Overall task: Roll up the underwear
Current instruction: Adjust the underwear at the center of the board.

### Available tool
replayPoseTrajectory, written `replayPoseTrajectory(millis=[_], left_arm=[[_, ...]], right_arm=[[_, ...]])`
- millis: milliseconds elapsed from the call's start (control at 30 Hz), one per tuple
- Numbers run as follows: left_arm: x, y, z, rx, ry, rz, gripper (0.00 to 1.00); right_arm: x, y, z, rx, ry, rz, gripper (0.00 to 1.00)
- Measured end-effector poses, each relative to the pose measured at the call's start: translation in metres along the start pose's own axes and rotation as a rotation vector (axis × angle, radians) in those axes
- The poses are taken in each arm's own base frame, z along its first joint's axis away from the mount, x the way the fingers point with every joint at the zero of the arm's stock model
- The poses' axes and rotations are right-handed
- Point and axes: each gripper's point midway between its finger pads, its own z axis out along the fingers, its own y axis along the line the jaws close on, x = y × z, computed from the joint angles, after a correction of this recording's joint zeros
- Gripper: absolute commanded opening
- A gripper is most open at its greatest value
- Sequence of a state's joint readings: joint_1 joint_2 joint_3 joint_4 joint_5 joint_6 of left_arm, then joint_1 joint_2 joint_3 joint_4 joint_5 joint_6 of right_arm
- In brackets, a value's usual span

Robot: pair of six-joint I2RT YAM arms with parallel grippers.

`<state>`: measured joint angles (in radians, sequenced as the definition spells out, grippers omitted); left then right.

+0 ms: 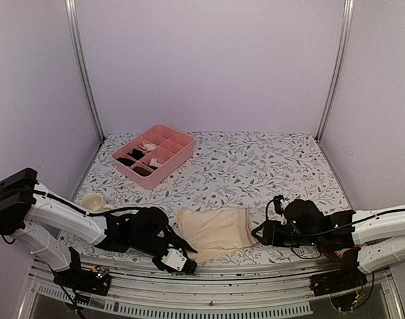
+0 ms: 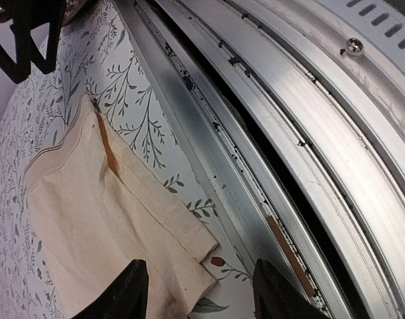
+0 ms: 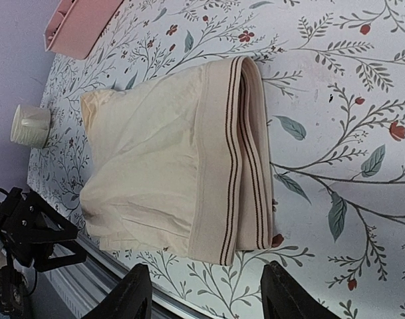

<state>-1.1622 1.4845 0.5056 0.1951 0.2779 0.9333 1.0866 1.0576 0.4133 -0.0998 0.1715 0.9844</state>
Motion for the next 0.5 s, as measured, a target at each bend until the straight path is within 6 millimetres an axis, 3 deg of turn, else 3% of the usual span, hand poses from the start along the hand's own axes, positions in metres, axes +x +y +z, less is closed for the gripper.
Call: replayPoseTrajectory(millis=[267,500], left_arm=[[-0.006,0.004,0.011,-0.029,0.02,0.015,0.51],[0.003,-0.003,0.019,-0.015,0.06,0.012,0.44]], right_arm=[[0.014,-0.002,0.024,0.017,0.058,0.032,0.5],[0.021,0.001,0.033,0.0,0.089,0.065,0.48]])
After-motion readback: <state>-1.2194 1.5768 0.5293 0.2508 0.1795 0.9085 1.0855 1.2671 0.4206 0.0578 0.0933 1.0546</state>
